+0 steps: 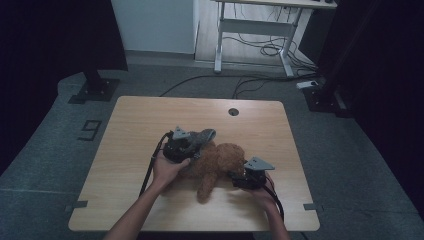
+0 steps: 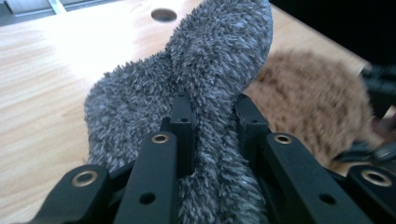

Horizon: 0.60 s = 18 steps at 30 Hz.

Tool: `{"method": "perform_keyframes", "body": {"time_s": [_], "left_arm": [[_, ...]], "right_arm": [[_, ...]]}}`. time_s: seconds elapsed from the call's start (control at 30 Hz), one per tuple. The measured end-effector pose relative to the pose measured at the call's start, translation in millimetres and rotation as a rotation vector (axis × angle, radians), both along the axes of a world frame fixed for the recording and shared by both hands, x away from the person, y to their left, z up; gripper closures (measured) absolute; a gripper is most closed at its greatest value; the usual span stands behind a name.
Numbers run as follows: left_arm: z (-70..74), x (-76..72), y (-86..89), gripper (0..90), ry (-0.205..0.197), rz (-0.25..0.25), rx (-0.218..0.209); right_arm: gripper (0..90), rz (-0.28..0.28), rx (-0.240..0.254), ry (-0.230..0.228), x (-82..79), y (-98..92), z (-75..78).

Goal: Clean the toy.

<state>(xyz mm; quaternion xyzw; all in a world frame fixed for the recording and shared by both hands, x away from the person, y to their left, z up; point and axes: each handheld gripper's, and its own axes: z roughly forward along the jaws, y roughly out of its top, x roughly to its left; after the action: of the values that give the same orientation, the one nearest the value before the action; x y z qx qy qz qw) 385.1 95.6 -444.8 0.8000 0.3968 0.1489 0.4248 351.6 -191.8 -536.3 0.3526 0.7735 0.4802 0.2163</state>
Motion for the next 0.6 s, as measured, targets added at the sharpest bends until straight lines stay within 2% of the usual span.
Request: {"method": "perform_keyframes", "body": {"time_s": [0.03,0.07,0.17,0.2,0.37,0.4,0.5,0.57,0.6], "left_arm": [[-2.4,-2.6,-0.1,73.5,-0.001,-0.004,0.004],[-6.1,-6.9,1.2,73.7,-0.002,-0.004,-0.002],[-11.8,-12.7,3.5,73.8,-0.004,-0.009,-0.009],[-15.6,-17.1,5.5,74.0,-0.007,-0.009,-0.025],[-21.4,-28.0,9.4,74.0,-0.014,-0.014,-0.059],[-21.4,-28.0,9.4,74.1,-0.014,-0.014,-0.059],[-26.0,-38.5,9.2,74.2,-0.027,-0.021,-0.065],[-27.8,-44.1,9.7,74.3,-0.037,-0.023,-0.069],[-28.7,-46.1,10.5,74.3,-0.037,-0.025,-0.076]], "right_arm": [[21.4,0.0,0.0,0.0,0.0,0.0,0.0],[17.2,0.002,0.013,0.028,-1.3,-3.9,1.8],[15.9,0.006,0.047,0.057,-2.1,-9.0,2.8],[14.7,0.016,0.053,0.066,-3.1,-12.0,3.3],[13.4,0.066,0.123,0.066,-7.2,-20.8,11.9],[13.4,0.066,0.123,0.066,-7.2,-20.8,11.9],[13.2,0.042,0.174,0.039,-9.3,-25.0,19.3],[10.8,0.041,0.166,0.055,-7.1,-20.7,18.8],[6.6,0.04,0.165,0.086,-2.6,-16.7,14.8]]}}
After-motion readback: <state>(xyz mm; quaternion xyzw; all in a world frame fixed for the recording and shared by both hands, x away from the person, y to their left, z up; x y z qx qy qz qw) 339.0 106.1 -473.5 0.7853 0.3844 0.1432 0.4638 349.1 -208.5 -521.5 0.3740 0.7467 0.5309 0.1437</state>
